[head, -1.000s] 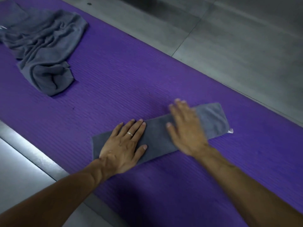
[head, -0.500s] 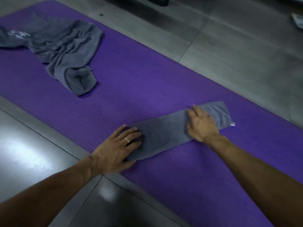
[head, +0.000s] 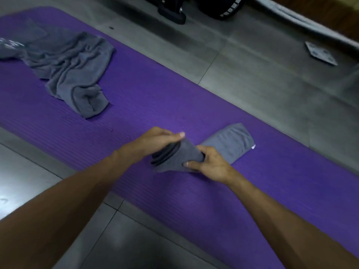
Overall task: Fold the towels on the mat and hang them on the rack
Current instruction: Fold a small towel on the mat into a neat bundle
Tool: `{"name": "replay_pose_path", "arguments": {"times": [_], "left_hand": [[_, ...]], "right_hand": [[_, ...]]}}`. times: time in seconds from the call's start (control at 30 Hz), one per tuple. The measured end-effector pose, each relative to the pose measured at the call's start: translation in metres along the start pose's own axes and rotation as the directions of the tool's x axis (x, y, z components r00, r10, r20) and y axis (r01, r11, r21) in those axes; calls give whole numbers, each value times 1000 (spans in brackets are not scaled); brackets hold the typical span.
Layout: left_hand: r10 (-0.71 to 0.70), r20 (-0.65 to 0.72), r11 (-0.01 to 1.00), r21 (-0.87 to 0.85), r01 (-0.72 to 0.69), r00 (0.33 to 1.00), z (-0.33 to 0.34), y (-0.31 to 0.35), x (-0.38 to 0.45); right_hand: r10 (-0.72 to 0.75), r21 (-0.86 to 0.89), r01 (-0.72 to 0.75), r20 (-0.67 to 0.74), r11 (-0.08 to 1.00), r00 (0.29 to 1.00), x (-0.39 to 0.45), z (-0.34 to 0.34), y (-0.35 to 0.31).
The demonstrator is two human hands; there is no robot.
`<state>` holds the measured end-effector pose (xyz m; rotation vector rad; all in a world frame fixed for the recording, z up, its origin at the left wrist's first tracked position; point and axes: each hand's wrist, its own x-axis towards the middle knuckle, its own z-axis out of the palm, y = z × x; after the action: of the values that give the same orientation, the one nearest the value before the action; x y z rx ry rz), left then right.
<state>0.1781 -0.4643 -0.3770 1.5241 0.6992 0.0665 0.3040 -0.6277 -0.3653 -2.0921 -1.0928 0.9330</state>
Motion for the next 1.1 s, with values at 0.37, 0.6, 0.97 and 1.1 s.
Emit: {"name": "replay_pose_path", "arguments": {"times": [0.37,0.6,0.97,1.1], "left_hand": [[191,255,977,-140,-159,948,113,-10,5],[194,261,923,278,-266,946,132,-12,19],[106,-22,865,495,-81,994,164,-10,25],[186,-123,787,613,-72,975,167,-12,24]], "right_hand": [[283,891,-130,3,434,959,-67,-68,41],[451,783,-31,-324,621,832,-42,-101,73],[481,581,-121,-518,805,707,18,-109,121],[501,523,-213,-504,825,704,31,-108,135]]}}
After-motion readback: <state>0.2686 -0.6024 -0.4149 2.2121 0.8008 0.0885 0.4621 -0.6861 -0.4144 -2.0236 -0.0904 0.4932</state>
